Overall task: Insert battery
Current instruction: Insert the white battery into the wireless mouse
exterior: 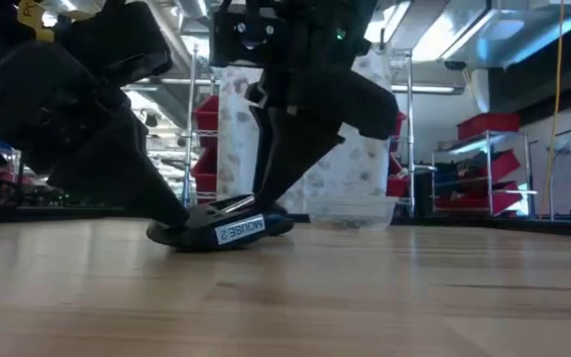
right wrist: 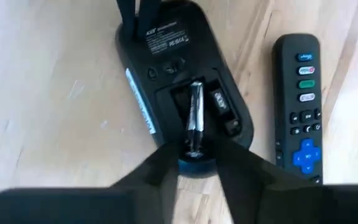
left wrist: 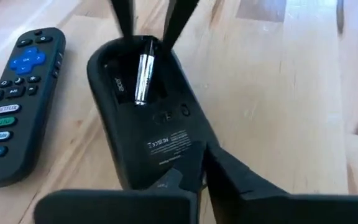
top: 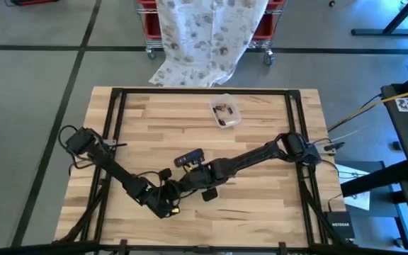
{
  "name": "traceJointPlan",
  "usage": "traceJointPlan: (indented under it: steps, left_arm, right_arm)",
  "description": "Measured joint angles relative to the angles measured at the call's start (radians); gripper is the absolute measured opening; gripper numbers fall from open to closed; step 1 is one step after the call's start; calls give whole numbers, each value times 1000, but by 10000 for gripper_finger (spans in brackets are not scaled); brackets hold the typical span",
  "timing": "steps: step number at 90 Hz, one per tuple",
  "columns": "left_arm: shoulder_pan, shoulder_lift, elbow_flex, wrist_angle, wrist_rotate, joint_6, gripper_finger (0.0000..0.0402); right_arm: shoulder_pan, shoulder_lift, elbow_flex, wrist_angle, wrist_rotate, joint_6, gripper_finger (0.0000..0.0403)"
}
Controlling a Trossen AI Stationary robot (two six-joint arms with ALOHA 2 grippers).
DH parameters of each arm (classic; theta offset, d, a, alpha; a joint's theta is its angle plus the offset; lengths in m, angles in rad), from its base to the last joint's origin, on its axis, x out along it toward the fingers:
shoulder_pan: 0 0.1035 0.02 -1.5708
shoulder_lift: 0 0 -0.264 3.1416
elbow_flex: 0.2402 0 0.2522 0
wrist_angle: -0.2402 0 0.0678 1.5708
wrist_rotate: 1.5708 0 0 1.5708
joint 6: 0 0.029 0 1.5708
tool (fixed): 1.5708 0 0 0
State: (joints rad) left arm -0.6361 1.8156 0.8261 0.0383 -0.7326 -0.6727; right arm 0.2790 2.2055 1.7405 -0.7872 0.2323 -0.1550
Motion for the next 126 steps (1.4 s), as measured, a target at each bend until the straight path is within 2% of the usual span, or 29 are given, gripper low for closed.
traceJointPlan:
  steps: [6, 11, 37, 66, 78, 83, 92, 99, 113, 120, 126]
  left_arm:
    - [0, 0, 0, 3, -2, 0, 1]
    - [0, 0, 0, 6, -1, 1, 1]
    - [0, 0, 0, 0, 26, 21, 1]
    - [-2, -5, 0, -4, 72, 66, 1]
    - [-2, -29, -2, -11, 80, 80, 1]
    - [-5, -43, -2, -9, 79, 87, 1]
    - [-15, -62, -1, -6, 67, 94, 1]
    - [-28, -79, -1, -6, 49, 98, 1]
    - [-59, -124, -1, -5, -6, 102, 1]
    - [-75, -154, -1, -4, -23, 114, 1]
    - [-88, -177, 0, -13, -34, 116, 1]
  right_arm:
    - [0, 8, 0, -6, 3, 0, 23]
    - [0, 8, 0, -14, 2, 0, 11]
    - [3, -2, 3, -30, 27, -4, 5]
    - [3, -2, 131, -166, 29, -81, 2]
    - [2, -3, 157, -187, 28, -50, 2]
    - [3, -8, 158, -185, 3, -12, 1]
    - [14, -20, 136, -153, -105, 64, 1]
    - [44, -21, 105, -143, -132, 97, 0]
    - [131, -21, 36, -46, -127, 214, 22]
    - [176, -21, 5, -4, -68, 299, 51]
    - [215, -21, -21, 15, 24, 395, 83]
